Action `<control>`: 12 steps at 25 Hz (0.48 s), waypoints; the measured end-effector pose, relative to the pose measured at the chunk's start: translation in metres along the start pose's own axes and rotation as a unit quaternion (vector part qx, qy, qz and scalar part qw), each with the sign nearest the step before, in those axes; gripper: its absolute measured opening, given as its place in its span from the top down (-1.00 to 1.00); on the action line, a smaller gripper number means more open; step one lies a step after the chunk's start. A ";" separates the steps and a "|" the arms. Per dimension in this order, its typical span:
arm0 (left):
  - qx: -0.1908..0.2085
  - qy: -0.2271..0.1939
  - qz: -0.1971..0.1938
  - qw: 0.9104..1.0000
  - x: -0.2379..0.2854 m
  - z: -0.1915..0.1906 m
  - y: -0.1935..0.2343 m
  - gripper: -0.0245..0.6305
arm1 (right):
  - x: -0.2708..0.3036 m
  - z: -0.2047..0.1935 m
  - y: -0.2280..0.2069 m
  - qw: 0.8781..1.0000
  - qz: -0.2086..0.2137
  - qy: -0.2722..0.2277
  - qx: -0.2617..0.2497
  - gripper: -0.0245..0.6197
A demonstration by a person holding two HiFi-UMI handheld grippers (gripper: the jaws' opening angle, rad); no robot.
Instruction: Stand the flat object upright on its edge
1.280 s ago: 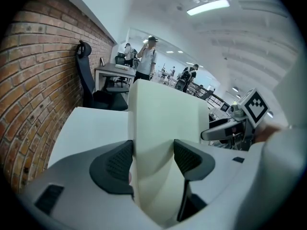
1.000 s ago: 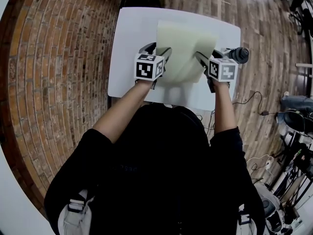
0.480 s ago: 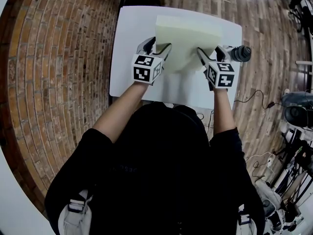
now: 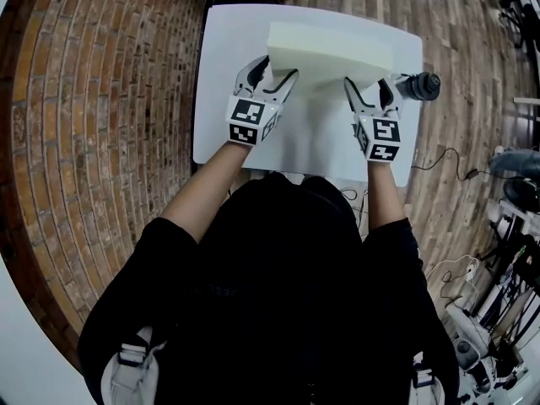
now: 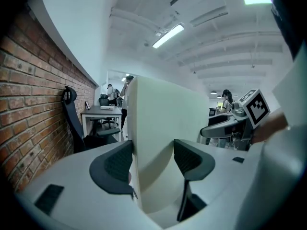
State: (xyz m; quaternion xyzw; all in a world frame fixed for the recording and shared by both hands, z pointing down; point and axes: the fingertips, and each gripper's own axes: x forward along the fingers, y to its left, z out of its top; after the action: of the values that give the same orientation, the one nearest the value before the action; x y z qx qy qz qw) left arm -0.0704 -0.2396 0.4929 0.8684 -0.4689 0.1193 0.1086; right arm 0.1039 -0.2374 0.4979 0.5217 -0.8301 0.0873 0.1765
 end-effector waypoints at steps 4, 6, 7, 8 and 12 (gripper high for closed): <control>0.021 -0.015 -0.005 1.000 -0.004 -0.004 -0.001 0.06 | -0.004 -0.004 0.005 1.000 -0.016 -0.017 -0.015 -0.08; 0.031 -0.017 -0.005 0.999 -0.007 -0.008 -0.001 0.06 | -0.006 -0.007 0.008 0.999 -0.020 -0.020 -0.022 -0.08; 0.035 -0.017 -0.004 0.999 -0.009 -0.010 -0.001 0.06 | -0.006 -0.010 0.010 0.999 -0.023 -0.022 -0.026 -0.08; 0.041 -0.017 -0.004 0.999 -0.010 -0.013 -0.002 0.07 | -0.007 -0.012 0.012 0.999 -0.025 -0.023 -0.029 -0.08; 0.061 -0.016 -0.004 0.998 -0.014 -0.025 -0.005 0.07 | -0.010 -0.025 0.017 0.998 -0.035 -0.024 -0.035 -0.08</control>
State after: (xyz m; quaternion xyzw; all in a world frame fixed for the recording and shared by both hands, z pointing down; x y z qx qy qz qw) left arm -0.0756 -0.2186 0.5117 0.8772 -0.4585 0.1337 0.0485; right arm 0.0979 -0.2136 0.5174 0.5459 -0.8179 0.0388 0.1776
